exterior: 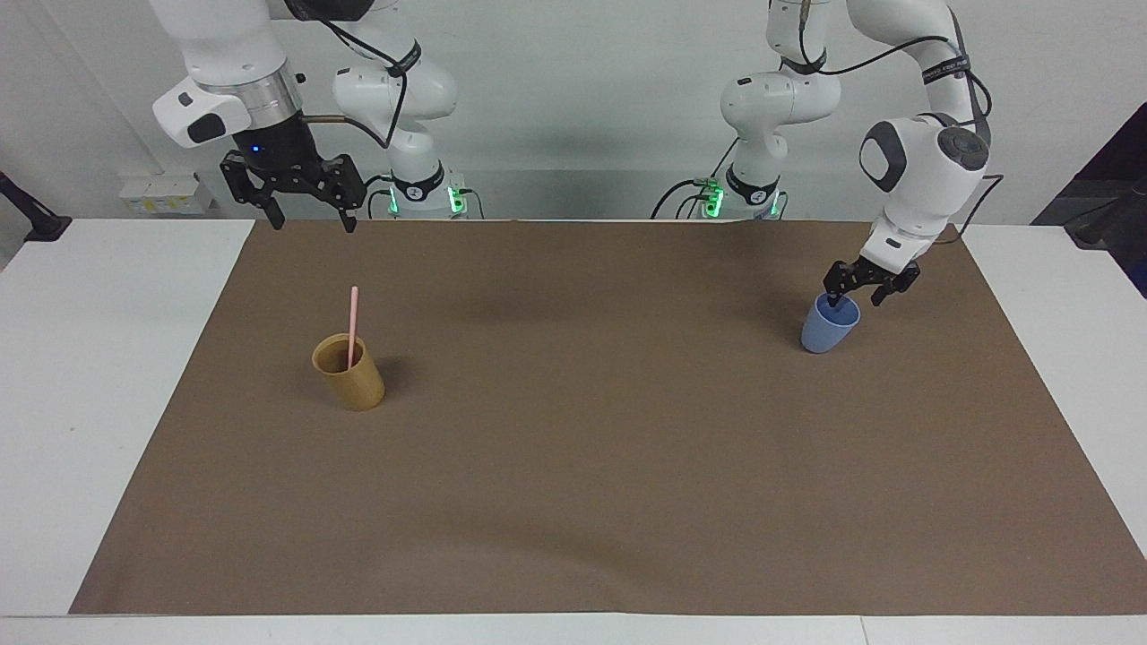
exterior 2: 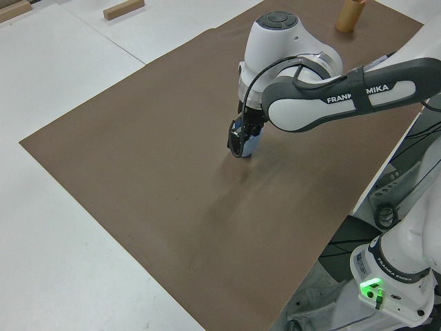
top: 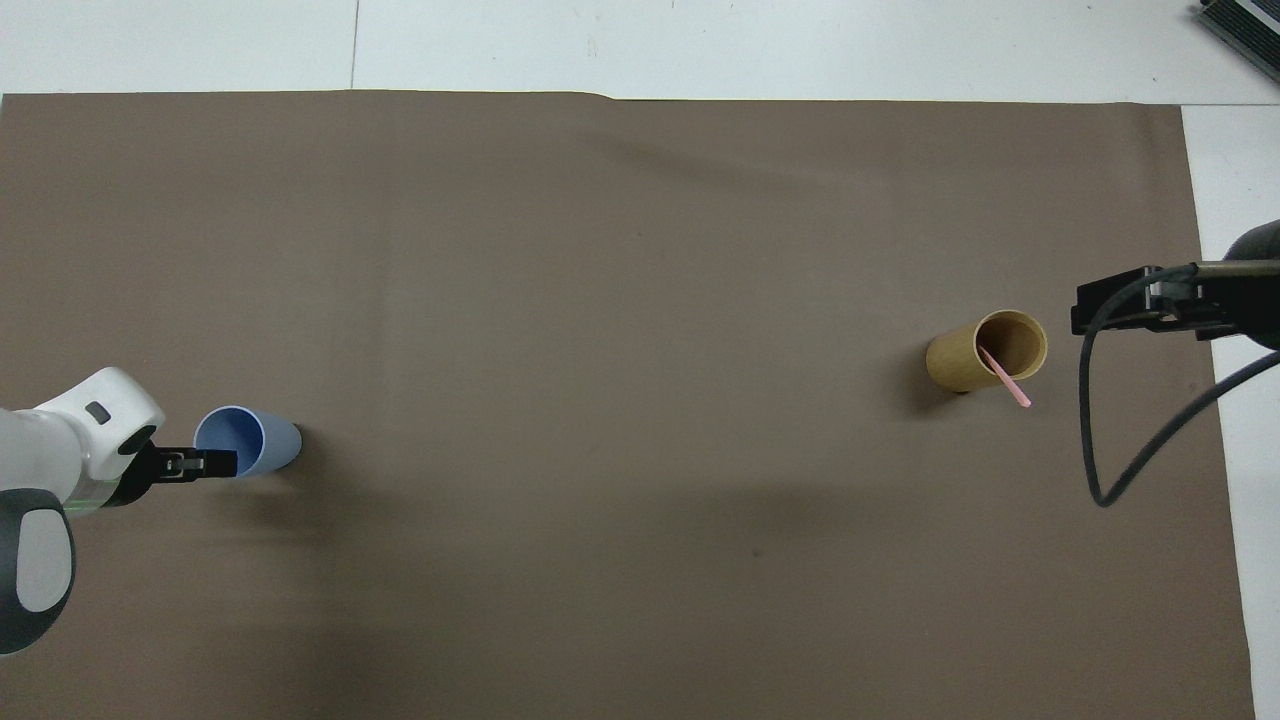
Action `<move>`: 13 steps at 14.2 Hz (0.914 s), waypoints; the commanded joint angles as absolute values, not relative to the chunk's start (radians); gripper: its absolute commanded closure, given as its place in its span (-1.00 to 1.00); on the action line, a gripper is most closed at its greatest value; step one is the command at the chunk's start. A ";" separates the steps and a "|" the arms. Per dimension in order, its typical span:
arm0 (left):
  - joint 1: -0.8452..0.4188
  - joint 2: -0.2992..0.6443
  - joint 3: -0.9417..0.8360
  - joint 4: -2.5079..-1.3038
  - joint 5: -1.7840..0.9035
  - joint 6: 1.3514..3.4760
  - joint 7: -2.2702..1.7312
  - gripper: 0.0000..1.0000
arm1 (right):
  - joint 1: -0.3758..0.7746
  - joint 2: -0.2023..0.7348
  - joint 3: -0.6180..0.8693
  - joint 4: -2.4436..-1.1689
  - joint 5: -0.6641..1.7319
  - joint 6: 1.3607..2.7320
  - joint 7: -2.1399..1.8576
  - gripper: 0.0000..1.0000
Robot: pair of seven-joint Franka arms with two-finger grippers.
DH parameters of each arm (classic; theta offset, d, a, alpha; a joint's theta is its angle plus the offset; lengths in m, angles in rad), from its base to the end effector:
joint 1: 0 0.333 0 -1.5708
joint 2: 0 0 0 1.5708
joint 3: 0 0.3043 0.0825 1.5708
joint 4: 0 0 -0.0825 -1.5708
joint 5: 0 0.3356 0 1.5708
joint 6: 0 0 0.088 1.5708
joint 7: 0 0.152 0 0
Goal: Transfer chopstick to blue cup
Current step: 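Reach the left gripper to the blue cup and grasp its rim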
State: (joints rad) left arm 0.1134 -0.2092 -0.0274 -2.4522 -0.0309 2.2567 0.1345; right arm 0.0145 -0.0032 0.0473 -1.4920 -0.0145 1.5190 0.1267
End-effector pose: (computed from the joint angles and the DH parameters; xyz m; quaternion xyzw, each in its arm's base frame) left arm 0.4202 0.0344 0.3526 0.9998 -0.0143 0.0078 0.0084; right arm 0.5010 0.0288 0.5980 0.9993 -0.0329 0.0157 0.0059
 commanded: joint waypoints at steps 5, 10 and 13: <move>0.127 -0.215 -0.032 -2.456 -0.018 2.264 0.143 0.61 | 0.002 -0.012 0.052 -1.497 0.005 1.514 0.135 -1.00; 0.136 -0.210 -0.032 -2.425 -0.020 2.240 0.135 0.94 | 0.002 -0.012 0.052 -1.497 0.005 1.516 0.135 -1.00; 0.120 -0.207 -0.034 -2.317 -0.031 2.093 0.097 1.00 | 0.002 -0.012 0.052 -1.497 0.005 1.516 0.135 -1.00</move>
